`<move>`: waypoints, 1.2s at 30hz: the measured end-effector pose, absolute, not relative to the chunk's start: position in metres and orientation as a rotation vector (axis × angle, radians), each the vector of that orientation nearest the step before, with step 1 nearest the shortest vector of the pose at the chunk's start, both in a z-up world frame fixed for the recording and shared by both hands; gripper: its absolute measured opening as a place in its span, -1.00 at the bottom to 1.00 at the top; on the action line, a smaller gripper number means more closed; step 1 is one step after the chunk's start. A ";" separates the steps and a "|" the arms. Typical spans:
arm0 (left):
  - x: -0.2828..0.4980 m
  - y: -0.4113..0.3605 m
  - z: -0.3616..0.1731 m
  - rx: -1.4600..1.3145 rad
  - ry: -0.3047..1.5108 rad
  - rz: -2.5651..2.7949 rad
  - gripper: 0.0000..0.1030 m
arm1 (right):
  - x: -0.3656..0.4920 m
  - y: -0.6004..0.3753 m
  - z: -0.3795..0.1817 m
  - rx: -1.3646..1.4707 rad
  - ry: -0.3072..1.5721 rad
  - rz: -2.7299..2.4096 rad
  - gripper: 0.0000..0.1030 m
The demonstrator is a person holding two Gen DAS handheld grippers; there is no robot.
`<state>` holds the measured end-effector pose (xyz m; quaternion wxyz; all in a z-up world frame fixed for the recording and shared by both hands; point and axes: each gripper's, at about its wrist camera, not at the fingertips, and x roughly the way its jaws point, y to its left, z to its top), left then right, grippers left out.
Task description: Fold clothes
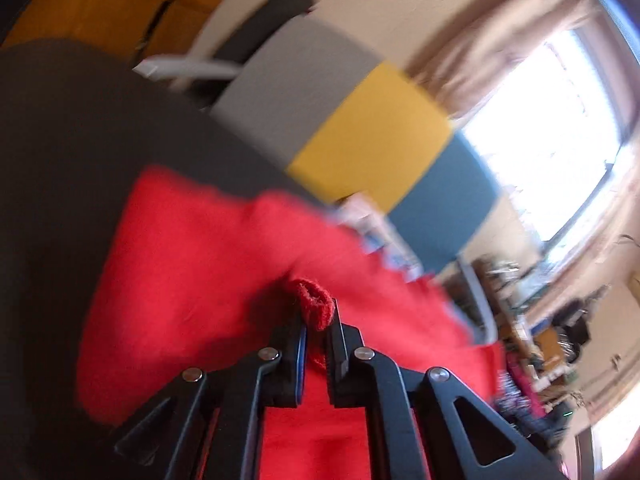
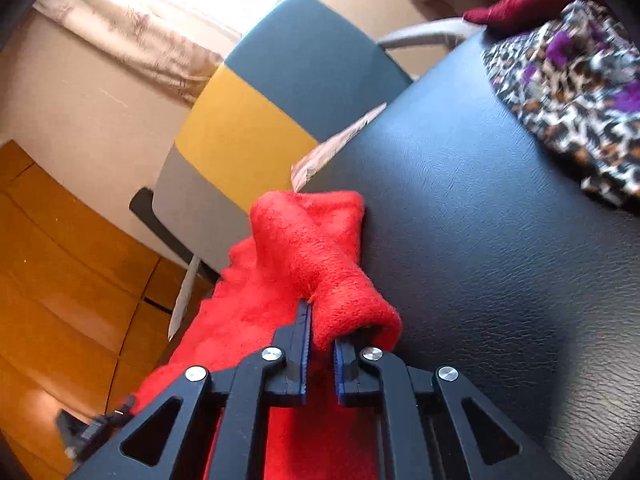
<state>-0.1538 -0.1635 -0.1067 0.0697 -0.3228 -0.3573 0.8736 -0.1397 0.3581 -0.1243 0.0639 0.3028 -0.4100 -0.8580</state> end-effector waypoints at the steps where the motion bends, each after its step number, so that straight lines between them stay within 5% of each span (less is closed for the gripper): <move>1: -0.152 -0.168 -0.109 -0.969 -1.091 2.643 -0.85 | -0.141 0.360 -0.124 0.926 -1.246 -2.556 -0.65; 5: -0.151 -0.173 -0.111 -0.963 -1.108 2.648 -0.85 | -0.135 0.364 -0.110 0.962 -1.207 -2.398 -0.16; 10: -0.154 -0.176 -0.115 -0.955 -1.118 2.621 -0.85 | -0.116 0.395 -0.077 0.872 -1.103 -2.549 -0.36; 14: -0.155 -0.176 -0.118 -0.942 -1.130 2.615 -0.84 | -0.171 0.399 -0.087 1.097 -1.085 -2.569 -0.38; 22: -0.151 -0.179 -0.121 -0.938 -1.128 2.613 -0.84 | -0.214 0.362 -0.097 1.287 -0.819 -2.545 -0.20; 23: -0.151 -0.179 -0.121 -0.937 -1.129 2.612 -0.84 | -0.214 0.354 -0.094 1.296 -0.705 -2.586 -0.32; 24: -0.151 -0.179 -0.121 -0.935 -1.131 2.611 -0.84 | -0.214 0.347 -0.092 1.303 -0.590 -2.623 -0.86; 29: -0.152 -0.179 -0.122 -0.936 -1.128 2.605 -0.84 | -0.214 0.358 -0.089 1.318 -0.358 -2.837 -0.90; 30: -0.152 -0.179 -0.123 -0.935 -1.129 2.605 -0.84 | -0.216 0.367 -0.094 1.335 -0.385 -2.845 -1.00; 36: -0.151 -0.180 -0.125 -0.929 -1.136 2.598 -0.84 | -0.194 0.392 -0.083 1.175 -0.658 -2.781 -0.90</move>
